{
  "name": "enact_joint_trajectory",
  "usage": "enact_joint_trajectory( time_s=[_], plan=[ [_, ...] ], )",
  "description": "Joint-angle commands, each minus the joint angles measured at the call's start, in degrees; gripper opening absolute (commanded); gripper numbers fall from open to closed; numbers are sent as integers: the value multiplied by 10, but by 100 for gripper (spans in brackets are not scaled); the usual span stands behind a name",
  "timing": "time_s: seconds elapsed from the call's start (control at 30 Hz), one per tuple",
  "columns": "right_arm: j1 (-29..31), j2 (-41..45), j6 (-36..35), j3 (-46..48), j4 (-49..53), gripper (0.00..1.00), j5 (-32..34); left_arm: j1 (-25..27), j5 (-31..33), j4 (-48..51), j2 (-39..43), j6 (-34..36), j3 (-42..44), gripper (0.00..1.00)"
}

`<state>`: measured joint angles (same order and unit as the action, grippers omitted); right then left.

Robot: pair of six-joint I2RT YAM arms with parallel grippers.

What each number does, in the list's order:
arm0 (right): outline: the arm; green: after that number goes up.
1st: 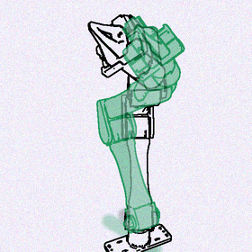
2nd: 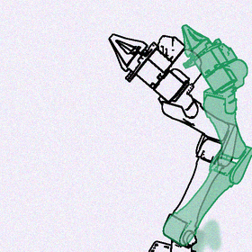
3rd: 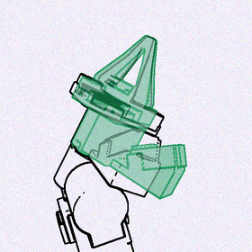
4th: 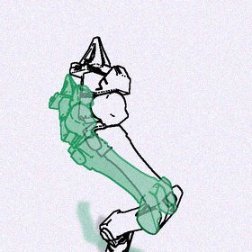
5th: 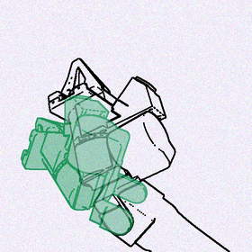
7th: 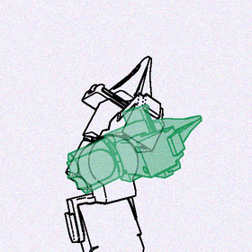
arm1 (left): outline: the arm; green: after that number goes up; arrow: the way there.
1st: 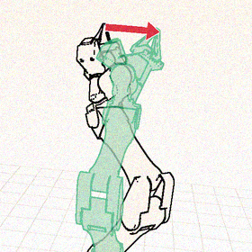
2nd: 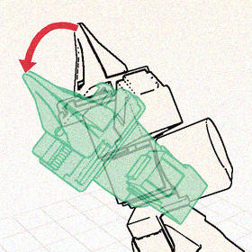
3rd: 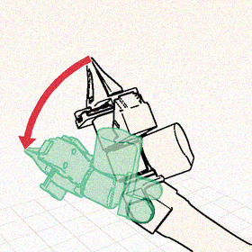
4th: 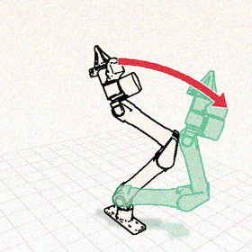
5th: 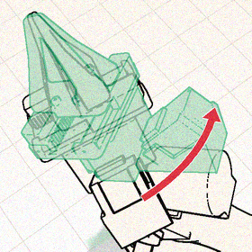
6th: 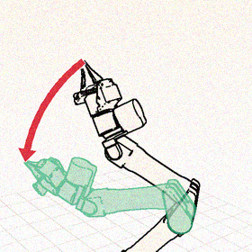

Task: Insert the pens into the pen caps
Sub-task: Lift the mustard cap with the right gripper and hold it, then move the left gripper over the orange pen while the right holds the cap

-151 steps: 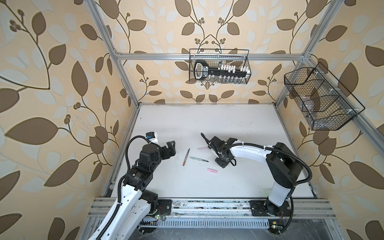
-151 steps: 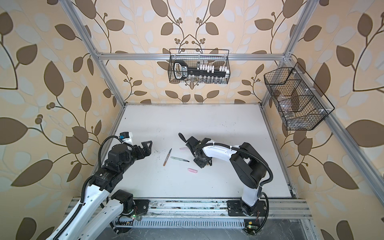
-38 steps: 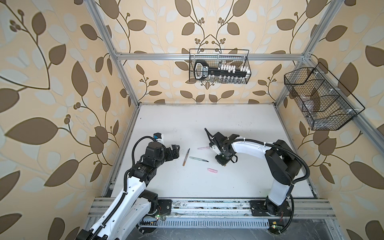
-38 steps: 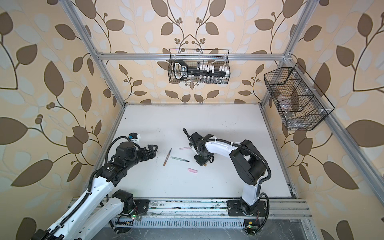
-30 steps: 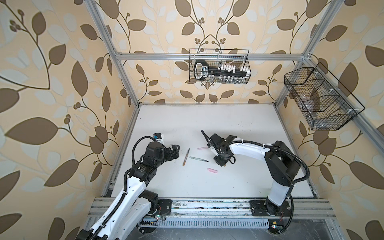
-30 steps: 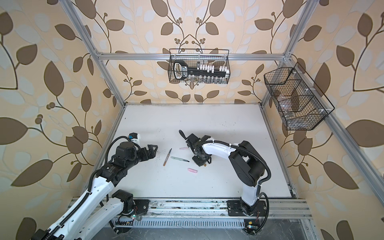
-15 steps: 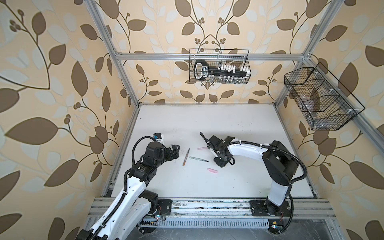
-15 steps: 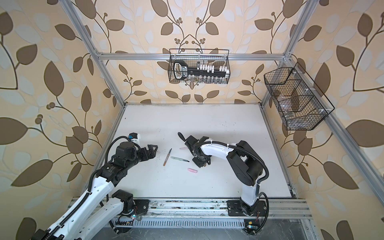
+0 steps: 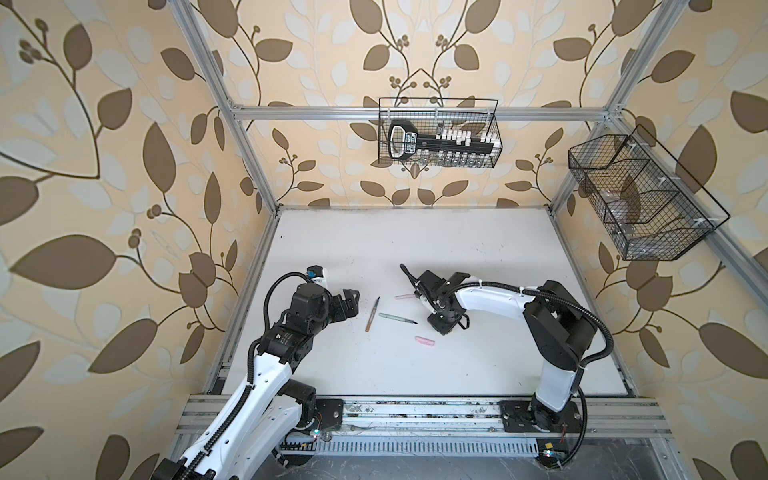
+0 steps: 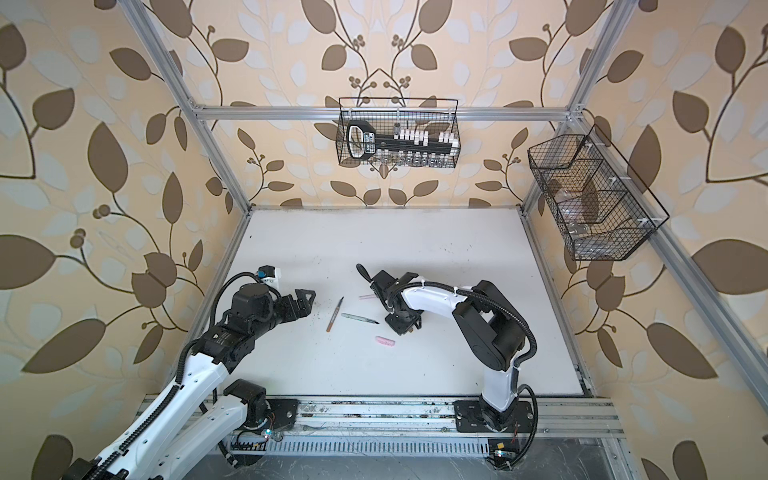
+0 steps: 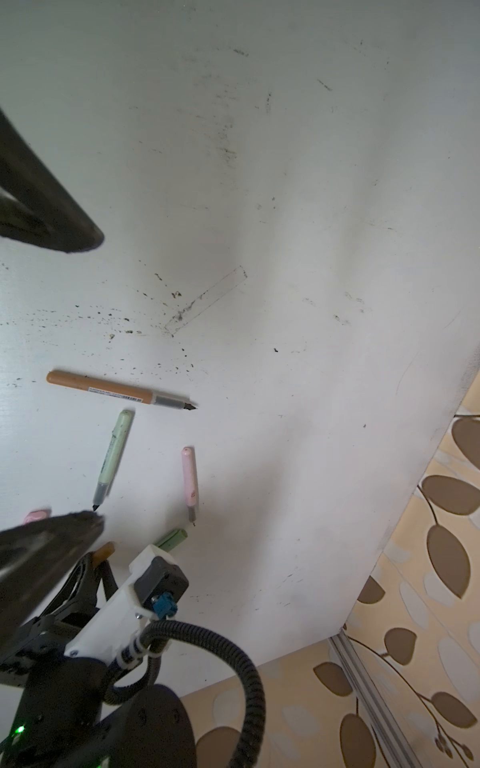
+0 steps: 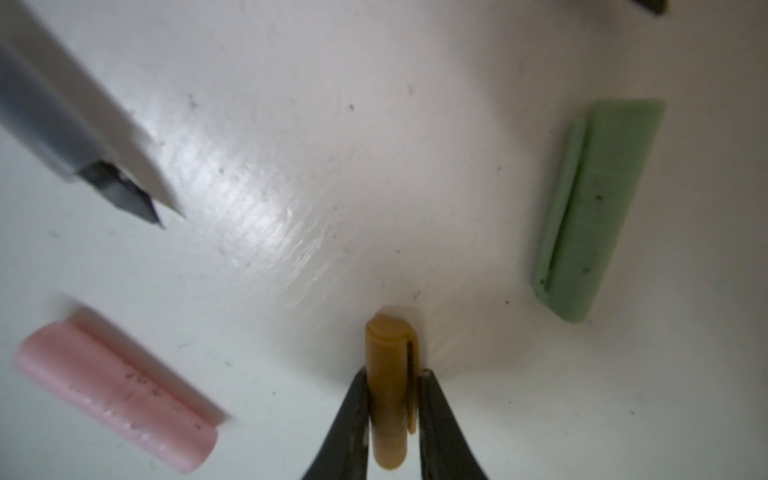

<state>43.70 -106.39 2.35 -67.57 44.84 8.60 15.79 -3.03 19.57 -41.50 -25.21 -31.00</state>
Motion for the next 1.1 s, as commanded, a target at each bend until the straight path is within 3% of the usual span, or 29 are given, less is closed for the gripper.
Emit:
enact_joint_trajectory(
  time_s=[0.0,0.2,0.53,0.8,1.07],
  plan=[
    [-3,-11,-2,-12,15,19,12,1,-6,6,5,7,-23,99],
    [-5,2,4,-14,23,15,14,1,-17,5,-7,2,-22,99],
    [-25,36,11,-12,5,14,-49,14,-39,15,-51,-21,-19,99],
    [-57,102,33,22,-39,12,-106,69,-21,33,-113,-28,-23,99],
    [-71,142,54,66,-73,12,-131,136,22,76,-245,2,-86,99]
  ],
)
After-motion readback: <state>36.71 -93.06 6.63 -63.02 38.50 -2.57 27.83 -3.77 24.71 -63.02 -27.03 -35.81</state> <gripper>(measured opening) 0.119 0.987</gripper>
